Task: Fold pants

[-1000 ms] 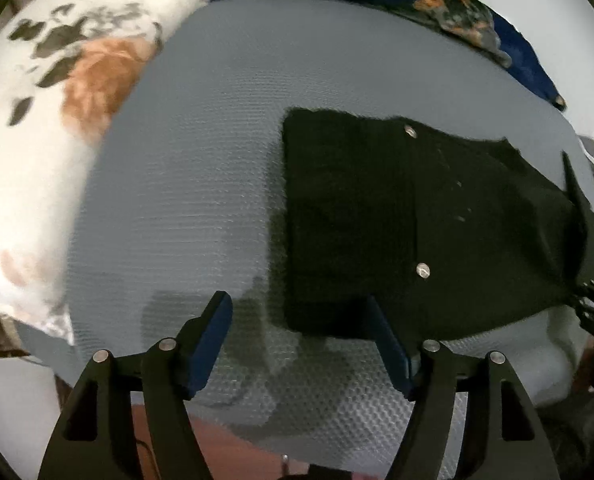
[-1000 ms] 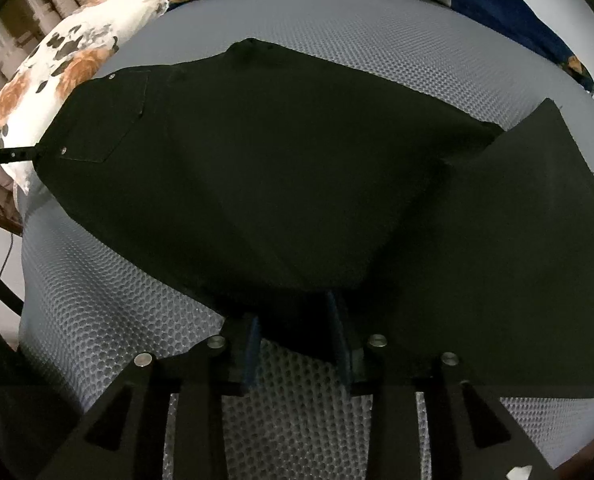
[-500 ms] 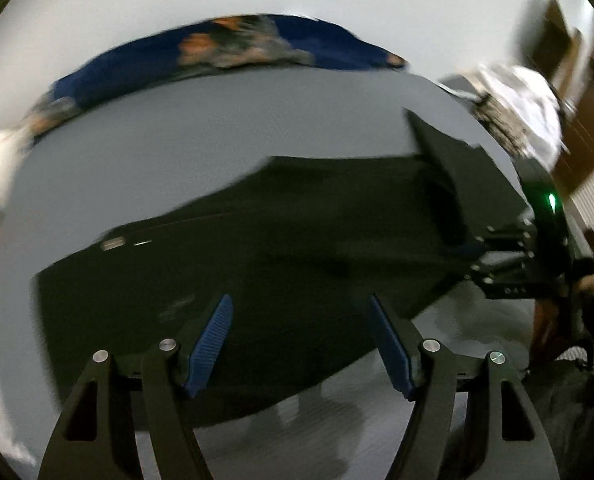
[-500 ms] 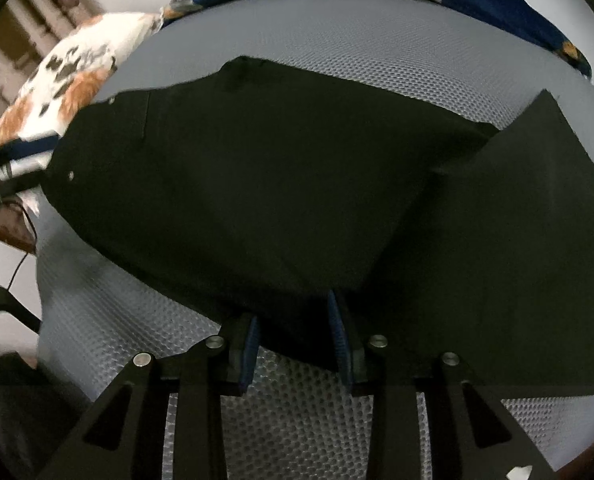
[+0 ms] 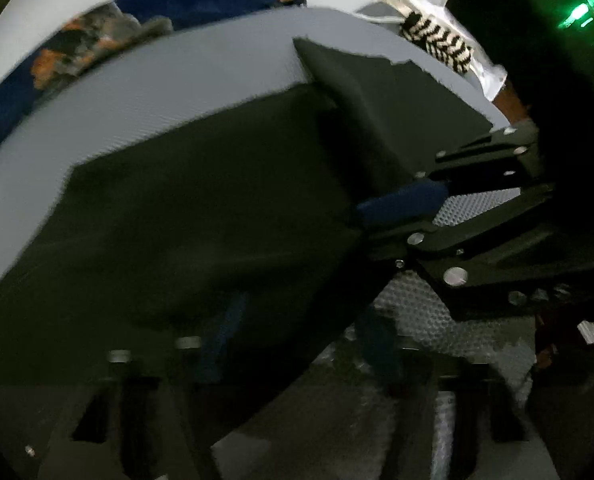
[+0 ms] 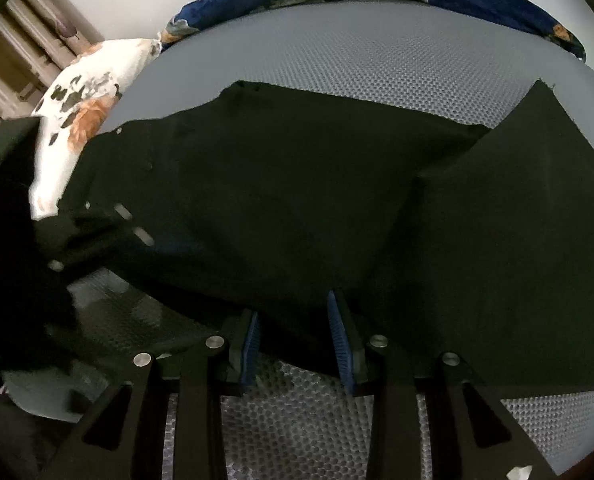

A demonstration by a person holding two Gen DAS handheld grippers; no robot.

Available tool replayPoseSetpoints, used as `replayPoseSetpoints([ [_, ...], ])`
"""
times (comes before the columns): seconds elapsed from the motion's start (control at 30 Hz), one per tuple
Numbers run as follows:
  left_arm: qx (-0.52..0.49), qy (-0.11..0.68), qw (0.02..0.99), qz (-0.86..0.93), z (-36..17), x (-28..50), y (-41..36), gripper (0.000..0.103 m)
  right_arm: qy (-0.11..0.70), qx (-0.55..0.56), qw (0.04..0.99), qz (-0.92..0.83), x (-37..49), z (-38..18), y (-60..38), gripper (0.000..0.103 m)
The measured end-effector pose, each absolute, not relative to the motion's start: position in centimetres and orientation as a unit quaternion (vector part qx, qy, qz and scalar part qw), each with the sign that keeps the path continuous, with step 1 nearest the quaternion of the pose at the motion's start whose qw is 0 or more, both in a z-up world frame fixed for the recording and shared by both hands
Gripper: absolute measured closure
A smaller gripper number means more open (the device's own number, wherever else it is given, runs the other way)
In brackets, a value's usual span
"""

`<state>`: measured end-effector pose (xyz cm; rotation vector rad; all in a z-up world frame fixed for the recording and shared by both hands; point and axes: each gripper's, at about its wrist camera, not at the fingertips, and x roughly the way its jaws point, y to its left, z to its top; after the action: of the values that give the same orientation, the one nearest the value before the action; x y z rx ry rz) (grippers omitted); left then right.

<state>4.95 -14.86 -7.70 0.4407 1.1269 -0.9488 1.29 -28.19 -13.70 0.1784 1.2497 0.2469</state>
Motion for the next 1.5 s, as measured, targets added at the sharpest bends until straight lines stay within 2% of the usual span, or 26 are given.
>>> replayPoseSetpoints([
  [0.03, 0.203, 0.513, 0.722, -0.418, -8.1, 5.1, -15.3, 0.082, 0.584, 0.087, 0.798, 0.119, 1.3, -13.6, -28.3, 0.071],
  [0.13, 0.18, 0.524, 0.729, -0.402, -8.5, 6.1, -15.3, 0.09, 0.58, 0.1, 0.798, 0.128, 1.0, -12.9, -29.2, 0.071],
  [0.33, 0.143, 0.535, 0.73, -0.4, -8.5, 6.3, -14.8, 0.09, 0.531, 0.184, 0.82, 0.104, 0.4, -11.0, -36.7, 0.071],
  [0.6, 0.114, 0.548, 0.73, -0.393, -8.6, 6.7, -14.4, 0.09, 0.474, 0.333, 0.813, -0.06, 0.4, -14.0, -53.9, 0.069],
  [0.87, 0.1, 0.567, 0.725, -0.379, -8.9, 7.0, -14.2, 0.09, 0.425, 0.411, 0.804, -0.07, 1.9, -15.7, -59.0, 0.07],
  [0.93, 0.099, 0.57, 0.723, -0.376, -9.0, 7.2, -14.2, 0.09, 0.419, 0.418, 0.803, -0.067, 2.4, -15.8, -59.4, 0.071],
  [1.13, 0.098, 0.577, 0.721, -0.372, -9.0, 7.4, -14.3, 0.089, 0.408, 0.44, 0.797, -0.07, 4.2, -16.6, -60.7, 0.083],
  [1.2, 0.099, 0.577, 0.721, -0.372, -9.0, 7.4, -14.4, 0.089, 0.411, 0.435, 0.798, -0.074, 4.6, -16.6, -60.9, 0.095],
  [1.3, 0.101, 0.576, 0.721, -0.372, -9.0, 7.4, -14.7, 0.089, 0.414, 0.407, 0.81, -0.086, 5.1, -15.5, -60.4, 0.099],
  [1.5, 0.107, 0.571, 0.723, -0.374, -9.1, 7.3, -14.9, 0.089, 0.393, 0.299, 0.859, -0.136, 2.3, -9.3, -58.3, 0.099],
])
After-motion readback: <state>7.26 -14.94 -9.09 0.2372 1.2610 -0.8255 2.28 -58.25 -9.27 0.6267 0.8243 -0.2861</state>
